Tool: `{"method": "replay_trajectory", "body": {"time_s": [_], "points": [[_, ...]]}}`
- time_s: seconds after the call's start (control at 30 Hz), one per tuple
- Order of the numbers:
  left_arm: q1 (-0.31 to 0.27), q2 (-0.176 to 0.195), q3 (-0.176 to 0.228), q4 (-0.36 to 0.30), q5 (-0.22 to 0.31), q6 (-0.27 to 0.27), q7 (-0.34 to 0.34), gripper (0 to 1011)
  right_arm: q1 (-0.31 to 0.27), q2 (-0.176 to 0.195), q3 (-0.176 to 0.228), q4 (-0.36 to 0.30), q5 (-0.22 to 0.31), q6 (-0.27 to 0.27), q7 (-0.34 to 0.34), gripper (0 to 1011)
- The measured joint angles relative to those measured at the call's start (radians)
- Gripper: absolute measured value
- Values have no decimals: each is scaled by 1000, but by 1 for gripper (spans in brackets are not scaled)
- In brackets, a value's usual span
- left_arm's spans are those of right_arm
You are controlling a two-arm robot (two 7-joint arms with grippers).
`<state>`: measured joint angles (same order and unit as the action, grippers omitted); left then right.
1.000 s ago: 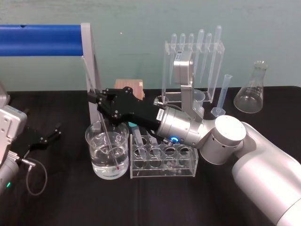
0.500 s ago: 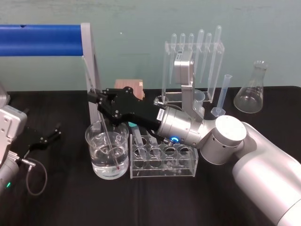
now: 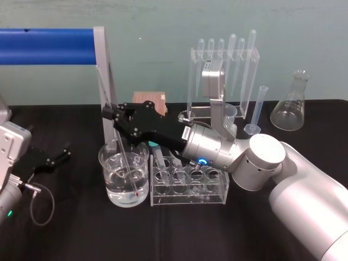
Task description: Hold the thermometer with one hand and immerse one end into the beaker, then reinsert it into the test tube rack.
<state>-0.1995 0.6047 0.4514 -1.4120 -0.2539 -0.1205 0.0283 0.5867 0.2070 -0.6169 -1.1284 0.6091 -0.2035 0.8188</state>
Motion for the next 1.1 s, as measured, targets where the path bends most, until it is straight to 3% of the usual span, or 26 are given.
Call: {"method": "replay_trajectory", "body": {"time_s": [1.1], "points": [[0,0,0,0,0,0,0,1008,-1,-1,1,3,0,-1,0,53]]}}
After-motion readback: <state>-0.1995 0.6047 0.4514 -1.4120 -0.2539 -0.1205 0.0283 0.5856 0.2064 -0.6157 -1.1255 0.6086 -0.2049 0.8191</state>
